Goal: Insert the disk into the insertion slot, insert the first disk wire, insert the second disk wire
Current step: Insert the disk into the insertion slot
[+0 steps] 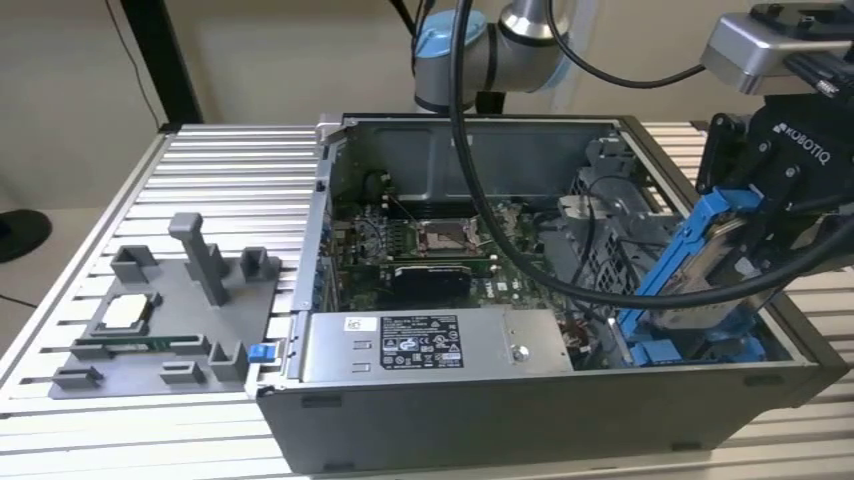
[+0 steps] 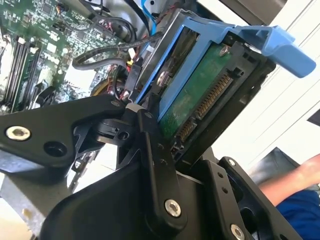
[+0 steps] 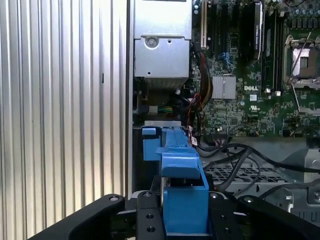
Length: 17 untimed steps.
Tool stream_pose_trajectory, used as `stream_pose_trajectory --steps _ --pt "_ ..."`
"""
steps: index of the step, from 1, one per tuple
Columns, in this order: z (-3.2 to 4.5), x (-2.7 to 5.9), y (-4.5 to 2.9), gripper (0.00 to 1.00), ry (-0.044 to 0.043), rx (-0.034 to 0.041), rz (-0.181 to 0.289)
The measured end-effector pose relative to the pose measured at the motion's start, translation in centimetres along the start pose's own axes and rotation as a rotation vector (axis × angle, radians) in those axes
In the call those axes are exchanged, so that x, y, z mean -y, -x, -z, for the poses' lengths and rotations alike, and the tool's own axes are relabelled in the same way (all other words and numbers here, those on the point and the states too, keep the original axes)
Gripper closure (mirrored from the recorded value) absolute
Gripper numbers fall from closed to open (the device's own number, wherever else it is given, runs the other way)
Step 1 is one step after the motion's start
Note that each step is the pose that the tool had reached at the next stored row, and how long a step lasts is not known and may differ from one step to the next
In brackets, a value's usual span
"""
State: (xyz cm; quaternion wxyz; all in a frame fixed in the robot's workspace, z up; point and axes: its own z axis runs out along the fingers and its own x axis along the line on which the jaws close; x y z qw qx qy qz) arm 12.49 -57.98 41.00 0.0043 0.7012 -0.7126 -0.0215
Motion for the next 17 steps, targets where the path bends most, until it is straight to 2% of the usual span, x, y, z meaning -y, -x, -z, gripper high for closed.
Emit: stream_pose_trajectory --steps 4,8,17 --pt "-0.34 0.05 0.01 1.0 -0.0009 0.0065 0.0" --pt "-0.99 0.1 0.01 1.0 -0.001 0.0116 0.0" --pt "-2.6 0.22 -0.02 1.0 -0.0009 0.0144 0.001"
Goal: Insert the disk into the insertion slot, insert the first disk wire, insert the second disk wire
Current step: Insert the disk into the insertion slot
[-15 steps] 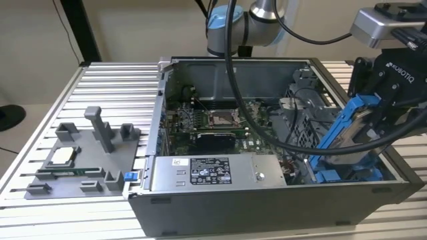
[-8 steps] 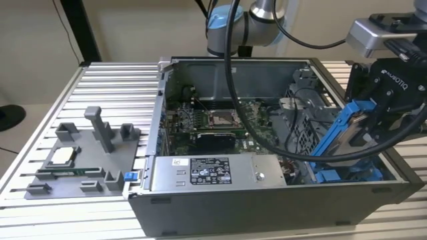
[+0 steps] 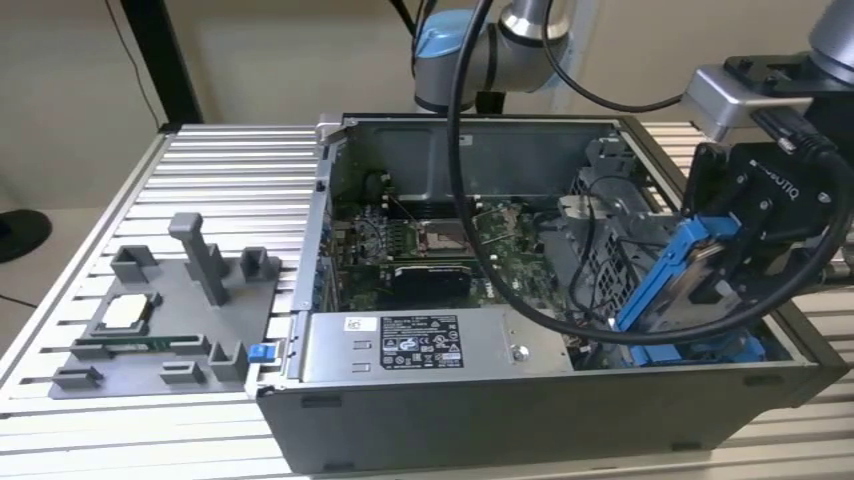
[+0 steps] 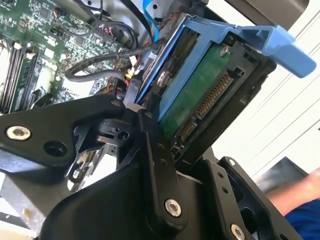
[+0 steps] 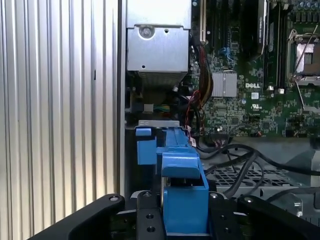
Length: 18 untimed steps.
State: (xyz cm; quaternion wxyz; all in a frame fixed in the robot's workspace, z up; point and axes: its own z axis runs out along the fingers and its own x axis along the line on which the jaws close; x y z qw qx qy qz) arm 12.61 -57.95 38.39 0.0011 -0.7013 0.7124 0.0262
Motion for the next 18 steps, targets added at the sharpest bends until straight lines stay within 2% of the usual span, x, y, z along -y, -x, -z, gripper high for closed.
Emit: stream_pose_trajectory --steps 6,9,10,14,16,18 --pt "-1.04 0.05 -0.04 1.0 0.0 0.0002 0.0" --pt "-1.05 0.06 -0.03 1.0 -0.0003 0.0 0.0" --pt "-1.04 0.06 -0.04 0.0 0.0 -0.0001 0.0" --pt "-0.99 0.05 -0.04 0.0 0.0001 0.0 0.0" --pt "-0.4 0.03 -0.02 0.0 0.0004 0.0002 0.0" --pt "0.57 -0.01 0.02 0.0 0.0009 0.0001 0.0"
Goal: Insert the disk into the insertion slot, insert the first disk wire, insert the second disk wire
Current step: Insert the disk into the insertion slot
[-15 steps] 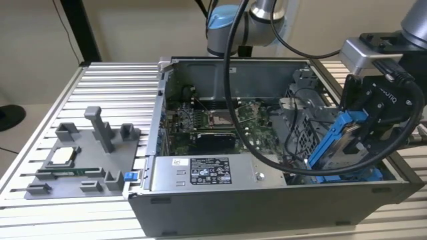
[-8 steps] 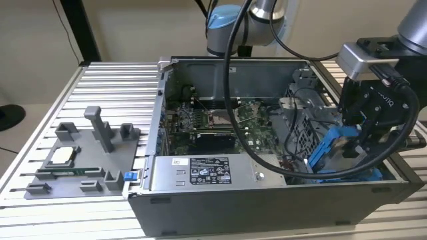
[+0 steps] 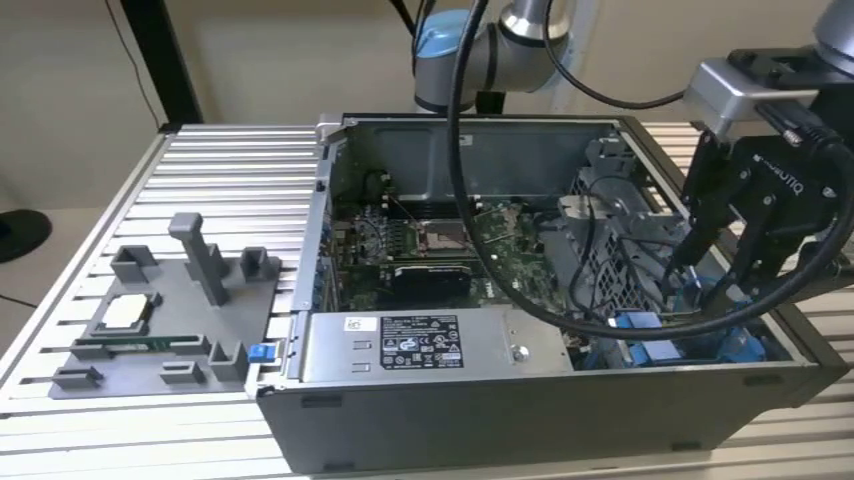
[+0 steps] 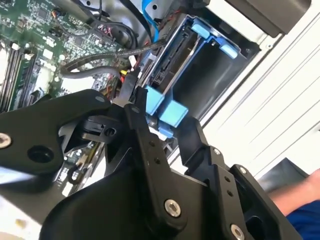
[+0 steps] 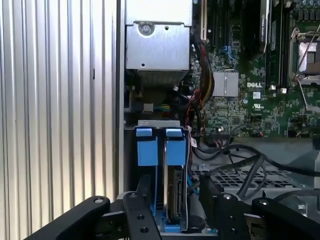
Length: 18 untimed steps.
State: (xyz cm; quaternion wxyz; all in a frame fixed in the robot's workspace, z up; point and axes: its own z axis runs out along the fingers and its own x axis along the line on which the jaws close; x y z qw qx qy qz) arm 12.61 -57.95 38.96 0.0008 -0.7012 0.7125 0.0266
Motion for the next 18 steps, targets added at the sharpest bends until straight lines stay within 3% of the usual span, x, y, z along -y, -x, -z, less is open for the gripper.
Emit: stream_pose_trajectory --steps 1,3,8,12,18 --pt "0.45 -0.01 0.02 0.0 0.0001 0.0 0.0" --pt "0.57 -0.02 0.25 0.0 -0.0022 0.0002 0.0" --pt "0.54 -0.04 1.24 0.0 -0.0282 0.0005 0.001" --pt "0.44 -0.13 2.45 0.0 -0.0401 0.0007 0.002" --pt "0.12 -0.68 2.58 0.0 -0.0535 0.0009 0.004"
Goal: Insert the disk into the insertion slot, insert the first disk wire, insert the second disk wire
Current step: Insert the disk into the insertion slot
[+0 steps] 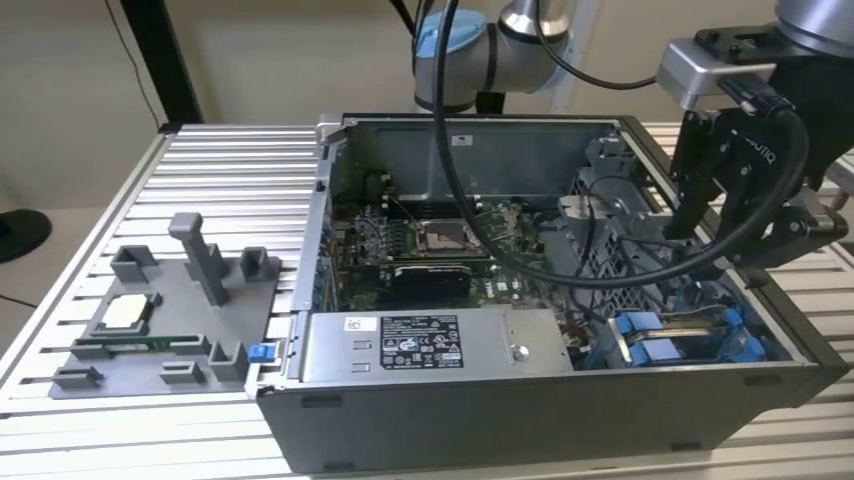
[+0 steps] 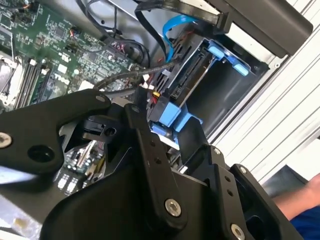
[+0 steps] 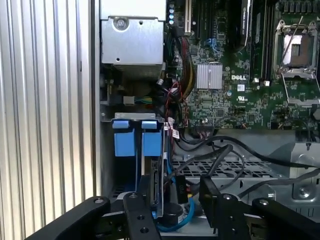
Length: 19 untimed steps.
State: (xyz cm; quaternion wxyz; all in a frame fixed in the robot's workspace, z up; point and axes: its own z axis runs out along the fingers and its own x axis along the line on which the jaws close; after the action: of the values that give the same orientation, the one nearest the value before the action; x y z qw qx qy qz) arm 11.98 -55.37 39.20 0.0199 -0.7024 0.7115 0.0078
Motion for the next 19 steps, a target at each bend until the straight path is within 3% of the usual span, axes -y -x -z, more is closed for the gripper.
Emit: stream_pose_trajectory --steps 4,9,13,19 --pt "0.0 -0.16 -0.09 0.0 -0.0035 0.0009 0.001" --pt "-0.08 -0.17 -0.11 0.0 -0.0236 0.0019 0.017" --pt "-0.12 -0.49 -0.11 0.0 -0.0277 0.002 0.017" --pt "-0.3 -0.68 -0.12 0.0 -0.0497 0.0032 0.018"
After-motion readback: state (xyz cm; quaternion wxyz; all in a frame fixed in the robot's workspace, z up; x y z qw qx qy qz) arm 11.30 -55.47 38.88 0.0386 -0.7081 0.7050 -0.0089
